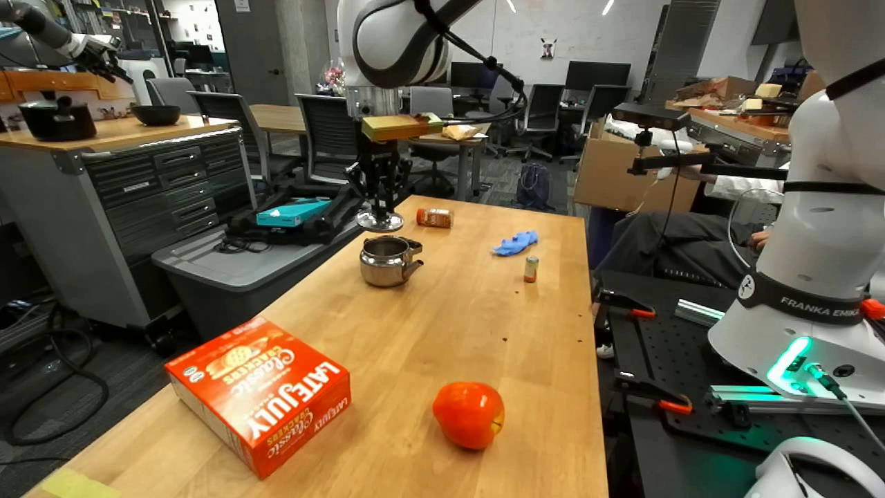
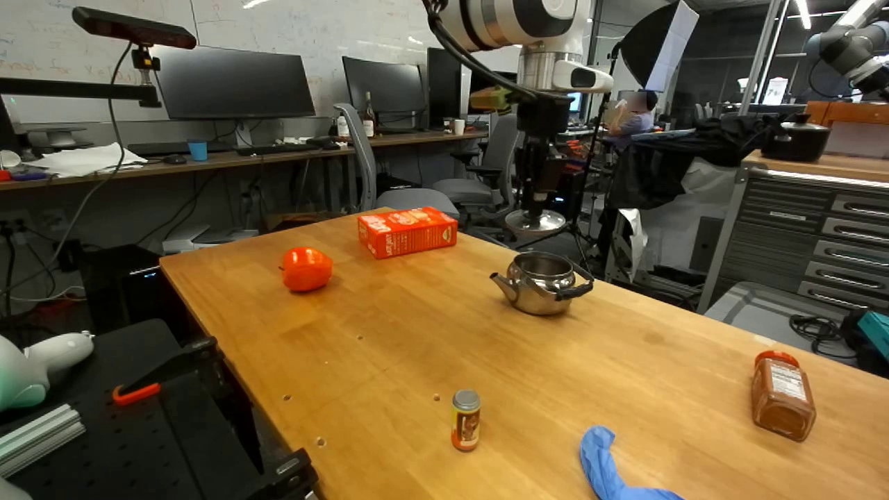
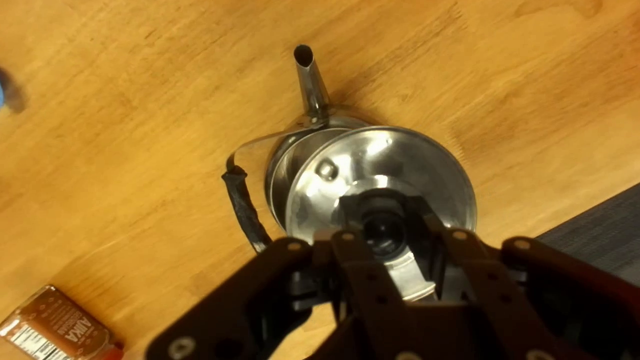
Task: Put the lid on the kettle
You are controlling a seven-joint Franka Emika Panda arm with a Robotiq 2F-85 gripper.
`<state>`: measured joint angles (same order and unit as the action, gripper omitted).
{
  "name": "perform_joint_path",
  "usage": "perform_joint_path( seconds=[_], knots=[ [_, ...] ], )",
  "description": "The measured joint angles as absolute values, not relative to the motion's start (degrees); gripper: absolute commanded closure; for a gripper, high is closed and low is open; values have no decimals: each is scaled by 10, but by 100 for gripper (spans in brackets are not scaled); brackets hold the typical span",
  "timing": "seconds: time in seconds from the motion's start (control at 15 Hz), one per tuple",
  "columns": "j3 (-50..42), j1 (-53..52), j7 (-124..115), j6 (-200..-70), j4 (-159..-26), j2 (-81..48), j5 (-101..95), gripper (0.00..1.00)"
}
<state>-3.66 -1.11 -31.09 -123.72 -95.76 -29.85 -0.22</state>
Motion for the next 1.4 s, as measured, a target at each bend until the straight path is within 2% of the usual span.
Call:
perform_joint_path(
  seconds=[1.4],
  knots=[
    [-49,-3,-311,-1197,-878,-380,15,93]
  ],
)
